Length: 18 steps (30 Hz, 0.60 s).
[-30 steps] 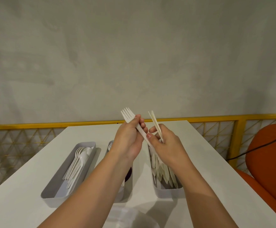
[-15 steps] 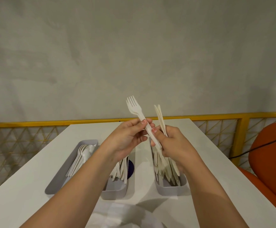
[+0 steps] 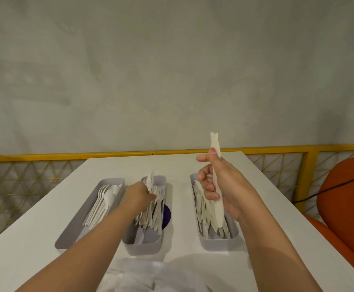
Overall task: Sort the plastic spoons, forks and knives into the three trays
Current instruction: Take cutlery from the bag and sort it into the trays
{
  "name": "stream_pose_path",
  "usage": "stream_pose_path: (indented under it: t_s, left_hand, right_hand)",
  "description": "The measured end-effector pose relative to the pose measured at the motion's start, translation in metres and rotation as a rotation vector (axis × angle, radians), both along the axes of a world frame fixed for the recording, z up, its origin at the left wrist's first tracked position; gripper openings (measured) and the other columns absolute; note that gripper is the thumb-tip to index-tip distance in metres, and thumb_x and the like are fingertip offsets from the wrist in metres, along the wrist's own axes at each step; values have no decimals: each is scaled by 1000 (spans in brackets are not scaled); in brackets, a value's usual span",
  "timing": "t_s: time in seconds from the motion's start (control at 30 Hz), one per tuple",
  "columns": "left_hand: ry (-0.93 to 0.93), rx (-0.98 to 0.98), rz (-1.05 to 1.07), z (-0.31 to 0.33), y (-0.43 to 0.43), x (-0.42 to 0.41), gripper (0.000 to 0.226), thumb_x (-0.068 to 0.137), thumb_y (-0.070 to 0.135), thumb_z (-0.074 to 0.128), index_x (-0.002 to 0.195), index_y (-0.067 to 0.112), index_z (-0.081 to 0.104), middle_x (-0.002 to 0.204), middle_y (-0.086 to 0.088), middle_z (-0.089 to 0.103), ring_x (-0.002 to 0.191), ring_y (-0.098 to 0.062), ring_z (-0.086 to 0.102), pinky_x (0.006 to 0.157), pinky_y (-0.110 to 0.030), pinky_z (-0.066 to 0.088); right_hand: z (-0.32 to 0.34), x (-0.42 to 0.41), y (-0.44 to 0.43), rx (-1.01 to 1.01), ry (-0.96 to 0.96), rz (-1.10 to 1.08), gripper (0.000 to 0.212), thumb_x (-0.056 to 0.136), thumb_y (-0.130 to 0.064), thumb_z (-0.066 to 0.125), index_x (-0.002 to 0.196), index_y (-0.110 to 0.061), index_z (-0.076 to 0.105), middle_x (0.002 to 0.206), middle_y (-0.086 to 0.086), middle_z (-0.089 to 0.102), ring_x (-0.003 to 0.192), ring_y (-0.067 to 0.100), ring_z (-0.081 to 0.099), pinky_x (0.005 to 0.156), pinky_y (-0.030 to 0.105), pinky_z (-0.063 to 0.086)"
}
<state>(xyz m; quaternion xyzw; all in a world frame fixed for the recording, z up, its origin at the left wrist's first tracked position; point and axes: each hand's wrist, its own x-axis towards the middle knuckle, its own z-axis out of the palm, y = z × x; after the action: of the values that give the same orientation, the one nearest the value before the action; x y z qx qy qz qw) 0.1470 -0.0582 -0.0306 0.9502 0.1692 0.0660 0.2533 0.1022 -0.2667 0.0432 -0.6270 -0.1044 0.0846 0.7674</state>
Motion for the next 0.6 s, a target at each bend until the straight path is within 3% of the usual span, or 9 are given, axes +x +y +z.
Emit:
stream_pose_path:
  t_s: [0.13, 0.23, 0.3, 0.4, 0.5, 0.6]
  left_hand:
    - [47, 124, 4, -19, -7, 2, 25, 92, 14, 52, 67, 8, 51, 60, 0, 43, 64, -18, 51, 45, -15, 32]
    - [62, 117, 18, -18, -11, 0, 23, 92, 16, 53, 71, 8, 51, 66, -1, 46, 58, -12, 45, 43, -15, 30]
    - [17, 57, 24, -11, -16, -4, 17, 92, 17, 52, 95, 3, 60, 84, -8, 60, 70, -17, 54, 53, -18, 40]
    - [-149, -29, -30, 6, -29, -13, 34, 94, 26, 52, 120, 5, 56, 109, -11, 65, 91, -21, 59, 75, -24, 43]
    - [-225, -235, -198, 27, -52, -29, 28, 96, 31, 46, 103, 9, 62, 92, -3, 64, 73, -13, 56, 64, -22, 44]
    - [-84, -630, -386, 45, -80, -56, 37, 99, 35, 38, 83, 13, 63, 75, 0, 63, 59, -11, 54, 54, -20, 43]
  right_hand:
    - [2, 1, -3, 169, 74, 75, 36, 99, -41, 35, 100, -12, 56, 59, 4, 48, 37, 7, 33, 32, 16, 25]
    - [2, 3, -5, 241, 86, 108, 35, 99, -38, 36, 97, -11, 58, 58, 6, 48, 38, 8, 34, 32, 16, 26]
    - [1, 3, -6, 265, 76, 118, 35, 100, -37, 35, 97, -10, 58, 59, 6, 48, 39, 9, 35, 33, 17, 28]
    - [0, 4, -6, 272, 60, 113, 35, 100, -35, 35, 98, -9, 58, 59, 6, 48, 41, 10, 36, 35, 20, 32]
    - [-1, 6, -5, 256, 40, 95, 35, 101, -34, 34, 98, -10, 59, 58, 5, 50, 44, 11, 36, 39, 21, 34]
    - [-4, 8, -4, 211, 10, 68, 35, 101, -35, 34, 101, -10, 59, 58, 3, 51, 45, 11, 39, 44, 23, 37]
